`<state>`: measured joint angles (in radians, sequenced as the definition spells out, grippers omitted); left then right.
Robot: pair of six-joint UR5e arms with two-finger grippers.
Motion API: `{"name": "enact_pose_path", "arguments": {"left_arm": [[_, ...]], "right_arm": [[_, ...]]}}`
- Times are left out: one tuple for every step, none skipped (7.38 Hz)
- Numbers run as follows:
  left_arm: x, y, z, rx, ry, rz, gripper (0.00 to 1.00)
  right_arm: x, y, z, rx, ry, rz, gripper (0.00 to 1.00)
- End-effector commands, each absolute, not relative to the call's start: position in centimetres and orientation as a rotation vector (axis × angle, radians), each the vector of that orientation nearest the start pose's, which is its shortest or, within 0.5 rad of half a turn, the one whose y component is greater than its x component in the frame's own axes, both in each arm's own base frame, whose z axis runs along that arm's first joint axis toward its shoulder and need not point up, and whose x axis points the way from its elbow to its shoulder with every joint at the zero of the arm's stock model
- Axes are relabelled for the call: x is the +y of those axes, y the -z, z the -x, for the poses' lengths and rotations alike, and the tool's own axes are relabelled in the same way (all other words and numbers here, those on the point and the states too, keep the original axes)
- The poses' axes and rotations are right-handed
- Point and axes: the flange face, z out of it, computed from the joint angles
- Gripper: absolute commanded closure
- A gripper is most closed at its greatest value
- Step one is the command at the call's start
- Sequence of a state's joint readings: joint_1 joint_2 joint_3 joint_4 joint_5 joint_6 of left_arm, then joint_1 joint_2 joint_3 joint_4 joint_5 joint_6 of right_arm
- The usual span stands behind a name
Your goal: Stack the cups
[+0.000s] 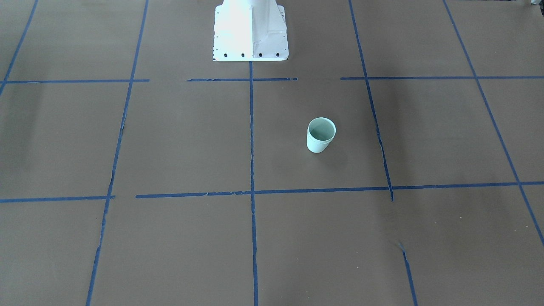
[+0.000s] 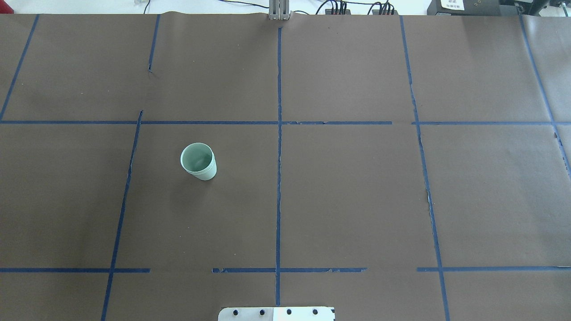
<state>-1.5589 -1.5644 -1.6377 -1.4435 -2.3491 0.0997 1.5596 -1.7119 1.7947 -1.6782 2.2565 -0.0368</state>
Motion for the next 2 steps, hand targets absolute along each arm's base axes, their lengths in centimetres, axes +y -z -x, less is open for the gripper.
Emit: {"name": "enact_pose_path", "arguments": {"left_arm": [[-48.44, -64.13, 5.74, 0.781, -0.081, 0.028, 0.00], [-48.59, -63.91, 5.81, 0.781, -0.081, 0.024, 0.00]], "right_arm": [[-42.96, -63.03, -6.56, -0.686, 0.037, 0.015, 0.00], [-42.97, -63.03, -6.50, -0.686, 0.039, 0.015, 0.00]]}}
